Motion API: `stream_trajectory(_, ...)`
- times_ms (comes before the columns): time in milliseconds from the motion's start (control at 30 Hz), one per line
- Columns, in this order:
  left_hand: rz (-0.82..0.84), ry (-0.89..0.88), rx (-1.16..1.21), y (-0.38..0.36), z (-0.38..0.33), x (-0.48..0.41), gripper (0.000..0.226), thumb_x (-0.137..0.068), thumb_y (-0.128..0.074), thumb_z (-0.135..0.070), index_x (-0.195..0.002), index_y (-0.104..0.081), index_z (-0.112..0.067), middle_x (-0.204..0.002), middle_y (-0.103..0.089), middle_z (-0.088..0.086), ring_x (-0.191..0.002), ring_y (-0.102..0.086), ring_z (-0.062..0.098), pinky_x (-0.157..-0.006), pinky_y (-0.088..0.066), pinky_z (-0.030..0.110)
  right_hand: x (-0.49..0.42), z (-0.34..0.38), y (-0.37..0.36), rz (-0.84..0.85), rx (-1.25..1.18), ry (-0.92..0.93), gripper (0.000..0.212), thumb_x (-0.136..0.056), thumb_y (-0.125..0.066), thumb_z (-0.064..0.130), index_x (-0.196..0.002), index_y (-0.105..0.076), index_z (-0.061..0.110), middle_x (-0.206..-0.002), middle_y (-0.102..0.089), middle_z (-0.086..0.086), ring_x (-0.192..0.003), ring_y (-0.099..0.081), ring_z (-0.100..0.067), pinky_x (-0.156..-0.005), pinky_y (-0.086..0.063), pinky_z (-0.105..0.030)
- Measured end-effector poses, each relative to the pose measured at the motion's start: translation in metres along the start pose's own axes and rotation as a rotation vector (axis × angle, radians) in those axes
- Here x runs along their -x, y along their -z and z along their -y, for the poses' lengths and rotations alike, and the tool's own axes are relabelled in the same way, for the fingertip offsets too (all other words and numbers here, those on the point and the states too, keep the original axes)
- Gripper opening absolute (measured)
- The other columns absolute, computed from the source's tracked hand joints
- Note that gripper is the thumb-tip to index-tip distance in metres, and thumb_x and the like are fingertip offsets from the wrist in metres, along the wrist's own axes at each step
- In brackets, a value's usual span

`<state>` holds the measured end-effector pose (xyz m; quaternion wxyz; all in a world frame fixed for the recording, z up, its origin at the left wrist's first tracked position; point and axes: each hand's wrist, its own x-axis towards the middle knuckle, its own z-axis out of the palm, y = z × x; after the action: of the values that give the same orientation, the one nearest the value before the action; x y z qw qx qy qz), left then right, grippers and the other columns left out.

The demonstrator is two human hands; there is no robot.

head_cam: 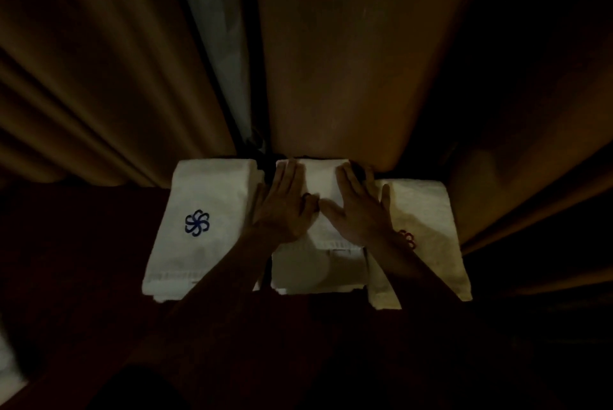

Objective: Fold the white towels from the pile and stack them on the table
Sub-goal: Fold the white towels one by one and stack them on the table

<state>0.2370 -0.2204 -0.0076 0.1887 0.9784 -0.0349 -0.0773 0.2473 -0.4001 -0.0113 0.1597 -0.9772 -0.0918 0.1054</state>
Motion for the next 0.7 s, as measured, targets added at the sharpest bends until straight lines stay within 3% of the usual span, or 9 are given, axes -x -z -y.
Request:
stream_trajectory(233,-0.052,-0.059,0.009,0.023,-0.002,0.015,0.091,-0.086,-0.018,-0.065,-0.159,-0.002,-0.013,-0.167,0.002,0.004,-0.153,0.005,0.018,-0.123,0.001,0.049,0.018,0.019,0.024,-0.125,-0.111,0.024,0.084,-0.095,-0.042,0.066,-0.16,-0.008,0.023,-0.168,0.001,0.006,-0.153,0.012,-0.019,-0.12,-0.008,-0.059)
stream_trajectory(400,-0.079,-0.083,-0.005,0.057,0.01,0.044,0.107,-0.074,-0.016,-0.082,-0.16,-0.001,-0.02,-0.167,0.007,-0.004,-0.153,0.007,0.015,-0.121,-0.001,0.052,0.041,0.055,0.042,-0.235,-0.071,0.069,0.081,-0.093,-0.037,0.066,-0.158,-0.019,0.022,-0.165,-0.018,0.003,-0.153,-0.005,-0.023,-0.12,-0.016,-0.055)
stream_trajectory(567,-0.201,-0.045,-0.025,0.099,0.06,0.086,0.077,-0.098,-0.032,-0.063,-0.159,-0.004,-0.026,-0.167,0.006,-0.006,-0.153,0.004,0.014,-0.121,-0.004,0.058,0.056,0.116,0.045,-0.228,-0.066,0.141,0.087,-0.086,-0.028,0.074,-0.159,-0.015,0.027,-0.166,-0.014,0.007,-0.153,-0.006,-0.025,-0.12,-0.013,-0.053)
stream_trajectory(700,-0.25,0.05,-0.042,0.124,0.132,0.134,0.078,-0.096,-0.033,-0.065,-0.159,-0.007,-0.029,-0.167,0.002,-0.003,-0.153,0.001,0.017,-0.119,-0.004,0.059,0.067,0.195,0.024,-0.189,-0.082,0.228,0.08,-0.097,-0.045,0.061,-0.16,-0.01,0.028,-0.167,-0.007,0.009,-0.153,-0.003,-0.022,-0.121,-0.013,-0.055)
